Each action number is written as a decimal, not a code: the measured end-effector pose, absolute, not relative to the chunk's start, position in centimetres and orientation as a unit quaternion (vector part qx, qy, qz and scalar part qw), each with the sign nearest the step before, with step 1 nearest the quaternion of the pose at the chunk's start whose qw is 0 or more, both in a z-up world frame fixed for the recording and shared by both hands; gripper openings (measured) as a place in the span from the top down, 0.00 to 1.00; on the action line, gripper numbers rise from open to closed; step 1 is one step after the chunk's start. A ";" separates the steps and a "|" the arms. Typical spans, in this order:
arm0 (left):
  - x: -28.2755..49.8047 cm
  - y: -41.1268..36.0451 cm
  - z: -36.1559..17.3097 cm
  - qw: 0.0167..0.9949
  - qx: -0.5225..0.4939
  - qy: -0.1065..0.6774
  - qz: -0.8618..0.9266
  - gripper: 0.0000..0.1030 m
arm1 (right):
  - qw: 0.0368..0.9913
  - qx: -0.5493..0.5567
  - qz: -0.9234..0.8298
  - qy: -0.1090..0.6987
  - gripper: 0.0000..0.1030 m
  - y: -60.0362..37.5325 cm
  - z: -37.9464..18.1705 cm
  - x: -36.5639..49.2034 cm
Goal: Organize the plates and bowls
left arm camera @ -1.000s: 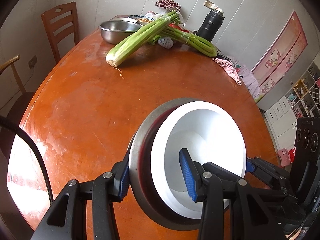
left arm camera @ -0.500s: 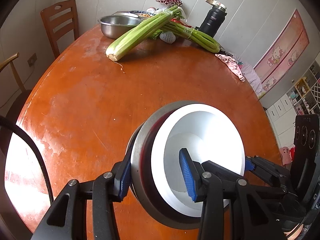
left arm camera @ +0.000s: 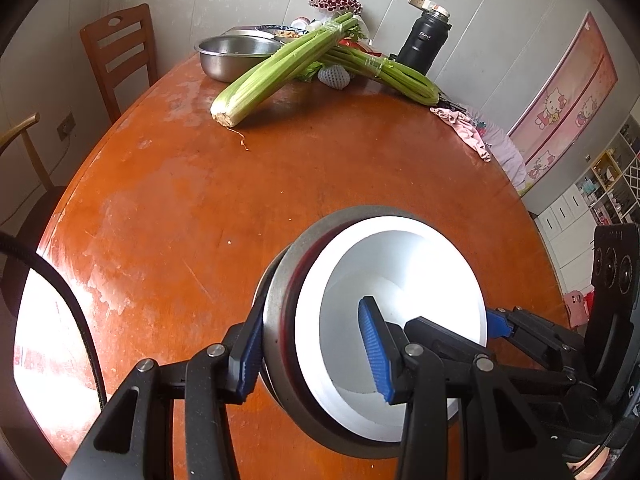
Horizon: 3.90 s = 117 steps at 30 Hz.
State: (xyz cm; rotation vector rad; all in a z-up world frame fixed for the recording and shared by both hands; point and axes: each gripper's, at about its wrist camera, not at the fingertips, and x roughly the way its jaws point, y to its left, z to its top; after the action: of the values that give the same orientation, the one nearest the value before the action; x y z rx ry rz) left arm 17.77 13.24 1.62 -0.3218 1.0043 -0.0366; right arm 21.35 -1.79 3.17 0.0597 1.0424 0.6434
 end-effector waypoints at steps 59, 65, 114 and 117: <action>8.3 9.8 6.6 0.917 -0.102 0.383 0.055 0.42 | 0.884 -0.038 0.256 0.390 0.36 -5.8 7.2 14.2; 5.8 8.0 5.0 0.915 -0.101 0.387 0.057 0.42 | 0.882 -0.050 0.258 0.391 0.36 -7.0 6.1 11.4; 2.6 5.5 1.8 0.905 -0.099 0.410 0.059 0.41 | 0.880 -0.036 0.271 0.390 0.34 -9.7 4.3 5.8; 2.6 5.5 1.7 0.904 -0.096 0.411 0.059 0.41 | 0.879 -0.035 0.271 0.391 0.34 -9.7 4.2 5.8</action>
State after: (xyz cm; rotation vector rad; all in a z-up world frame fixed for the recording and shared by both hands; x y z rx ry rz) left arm 2.59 5.48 1.74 -0.1993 0.8501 0.1213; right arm 5.83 -9.72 4.21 -0.0721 0.8146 0.5644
